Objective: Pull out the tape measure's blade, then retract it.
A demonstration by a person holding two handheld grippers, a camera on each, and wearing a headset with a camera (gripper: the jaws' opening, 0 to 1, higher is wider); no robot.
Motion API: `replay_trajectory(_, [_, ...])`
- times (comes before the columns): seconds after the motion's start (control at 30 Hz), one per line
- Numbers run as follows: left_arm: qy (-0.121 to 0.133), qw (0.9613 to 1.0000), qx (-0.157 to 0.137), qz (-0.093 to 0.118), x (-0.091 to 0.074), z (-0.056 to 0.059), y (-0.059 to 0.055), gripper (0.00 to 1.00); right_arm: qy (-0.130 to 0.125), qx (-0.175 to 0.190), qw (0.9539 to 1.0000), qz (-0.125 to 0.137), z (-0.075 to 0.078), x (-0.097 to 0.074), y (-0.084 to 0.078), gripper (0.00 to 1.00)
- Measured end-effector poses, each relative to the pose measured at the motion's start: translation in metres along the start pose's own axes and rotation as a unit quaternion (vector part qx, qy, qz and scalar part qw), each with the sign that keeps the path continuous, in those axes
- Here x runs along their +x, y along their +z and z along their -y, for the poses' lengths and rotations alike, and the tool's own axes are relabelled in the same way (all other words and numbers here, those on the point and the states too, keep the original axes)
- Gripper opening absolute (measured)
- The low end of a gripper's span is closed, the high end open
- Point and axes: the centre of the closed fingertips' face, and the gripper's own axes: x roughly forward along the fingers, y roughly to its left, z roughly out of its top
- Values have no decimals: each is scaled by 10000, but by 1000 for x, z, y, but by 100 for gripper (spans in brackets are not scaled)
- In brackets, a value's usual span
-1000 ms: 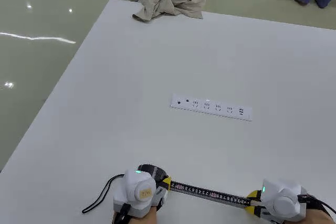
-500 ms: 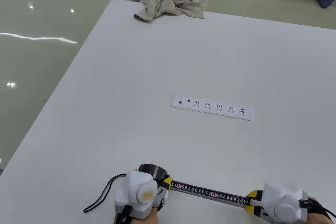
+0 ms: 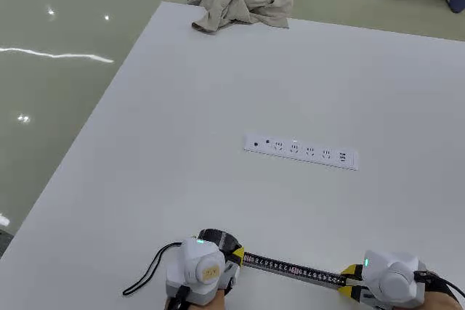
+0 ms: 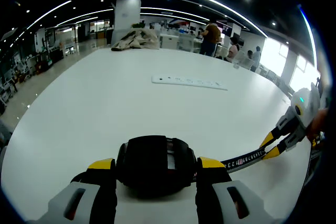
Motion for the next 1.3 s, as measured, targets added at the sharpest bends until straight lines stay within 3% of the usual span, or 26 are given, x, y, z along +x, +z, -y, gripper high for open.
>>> replay_trajectory(0.27, [-9,10000,4,-4,-1,0,0,58,217,352,9991,-3,0,4,7,13])
replay_trajectory(1.3, [-25,10000,36,-46,0,1,0,58,152,-45,9996,214,-8,25,46,13])
